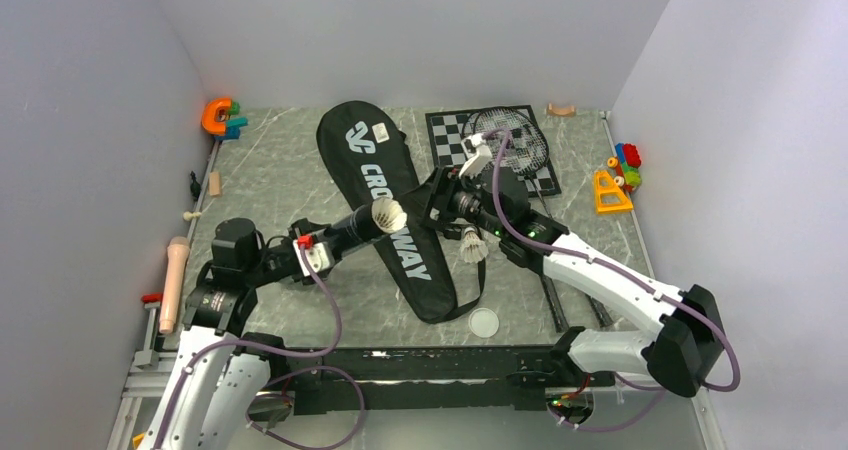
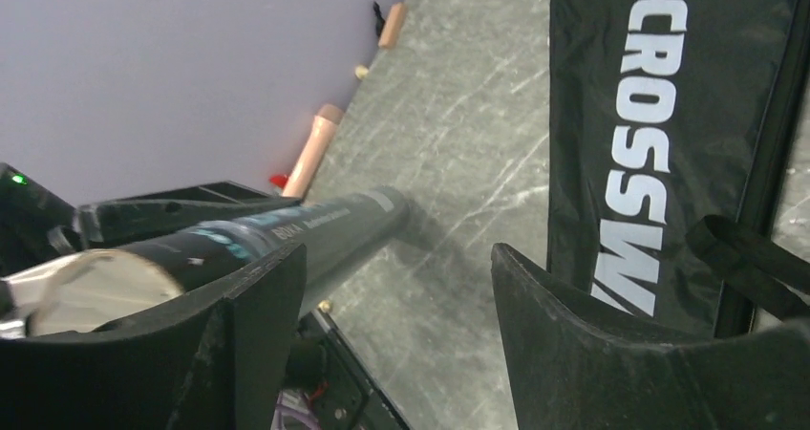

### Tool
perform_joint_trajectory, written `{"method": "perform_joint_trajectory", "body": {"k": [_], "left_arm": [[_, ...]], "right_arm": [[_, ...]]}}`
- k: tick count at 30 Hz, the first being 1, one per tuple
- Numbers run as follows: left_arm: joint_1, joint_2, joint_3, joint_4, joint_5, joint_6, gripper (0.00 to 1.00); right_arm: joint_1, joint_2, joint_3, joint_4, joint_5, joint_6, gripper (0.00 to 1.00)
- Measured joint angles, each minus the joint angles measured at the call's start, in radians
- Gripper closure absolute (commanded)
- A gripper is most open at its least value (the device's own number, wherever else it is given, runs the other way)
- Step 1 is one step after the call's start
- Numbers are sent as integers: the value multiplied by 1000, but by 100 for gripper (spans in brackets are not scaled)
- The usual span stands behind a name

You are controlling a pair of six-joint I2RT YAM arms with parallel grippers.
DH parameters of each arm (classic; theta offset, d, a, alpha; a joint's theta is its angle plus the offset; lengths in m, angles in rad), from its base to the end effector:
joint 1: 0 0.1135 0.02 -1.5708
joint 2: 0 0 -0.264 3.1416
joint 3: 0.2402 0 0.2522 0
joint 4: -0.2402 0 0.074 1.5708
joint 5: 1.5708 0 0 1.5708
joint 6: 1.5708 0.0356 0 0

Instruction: Pack up the badminton gear

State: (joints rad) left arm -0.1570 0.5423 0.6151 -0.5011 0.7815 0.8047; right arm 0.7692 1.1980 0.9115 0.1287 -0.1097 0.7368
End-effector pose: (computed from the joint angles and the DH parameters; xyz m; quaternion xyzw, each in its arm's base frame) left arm 0.1187 -0.0442 0.2862 0.5424 0.5944 -0.1447 0.5759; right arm 0.2012 0.2002 0.3305 -0.0479 0.7588 0.4737 0.4444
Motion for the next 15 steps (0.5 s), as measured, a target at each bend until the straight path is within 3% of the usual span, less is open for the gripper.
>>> {"method": "perform_joint_trajectory", "body": {"k": [3,7,15], "left_arm": [[0,-4,0,-1,8,12,99],[0,2,0,0,7,13,99],[0,18,-14,6,-4,21,97]], "right_arm": [[18,14,8,-37,-1,-19,27],[35,14,13,-84,5,-42,17],[-8,-67,118,-322,145,-111,16]]}}
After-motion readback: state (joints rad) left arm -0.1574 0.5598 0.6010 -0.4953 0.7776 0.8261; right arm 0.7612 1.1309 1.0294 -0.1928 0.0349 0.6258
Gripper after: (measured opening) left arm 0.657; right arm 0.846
